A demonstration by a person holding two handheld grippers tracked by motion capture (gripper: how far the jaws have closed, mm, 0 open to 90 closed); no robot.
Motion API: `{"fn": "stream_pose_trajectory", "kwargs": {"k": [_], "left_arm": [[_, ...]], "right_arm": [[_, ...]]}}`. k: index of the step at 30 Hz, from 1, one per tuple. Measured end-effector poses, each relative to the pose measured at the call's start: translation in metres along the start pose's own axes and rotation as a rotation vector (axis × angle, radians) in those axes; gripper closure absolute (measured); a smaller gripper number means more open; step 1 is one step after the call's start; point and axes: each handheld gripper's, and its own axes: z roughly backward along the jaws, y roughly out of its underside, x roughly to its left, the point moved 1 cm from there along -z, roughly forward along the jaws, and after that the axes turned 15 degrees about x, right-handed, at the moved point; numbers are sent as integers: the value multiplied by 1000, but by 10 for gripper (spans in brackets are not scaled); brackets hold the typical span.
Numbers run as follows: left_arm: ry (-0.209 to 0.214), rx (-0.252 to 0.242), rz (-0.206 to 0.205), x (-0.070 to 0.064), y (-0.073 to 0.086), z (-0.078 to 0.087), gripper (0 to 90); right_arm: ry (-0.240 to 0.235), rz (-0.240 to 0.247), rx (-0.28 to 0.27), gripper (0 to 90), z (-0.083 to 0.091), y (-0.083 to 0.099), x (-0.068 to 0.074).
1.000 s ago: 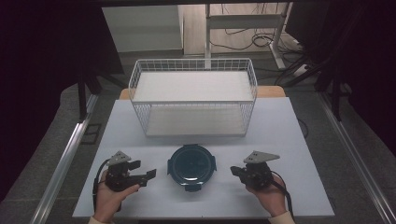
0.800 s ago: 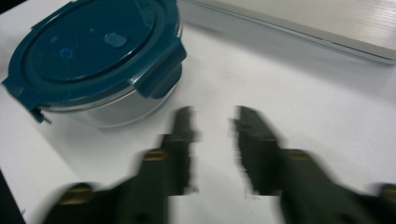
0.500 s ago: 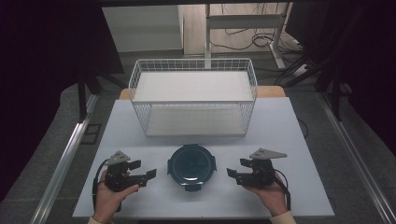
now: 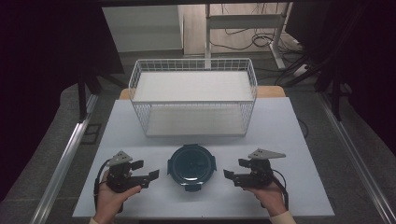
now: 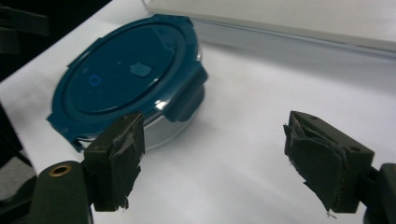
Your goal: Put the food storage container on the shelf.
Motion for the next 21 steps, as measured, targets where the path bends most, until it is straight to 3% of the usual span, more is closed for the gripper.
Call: {"fn": "stream_pose_trajectory", "kwargs": {"k": [14,21], "left_arm": [[74,21,43,-4,-7,-4,149],[140,48,80,-4,-20,-14,137]], "right_arm": [[-73,-36,5,175,-6,-14,9],[-118,-57,5,173,-17,-36,13]]}}
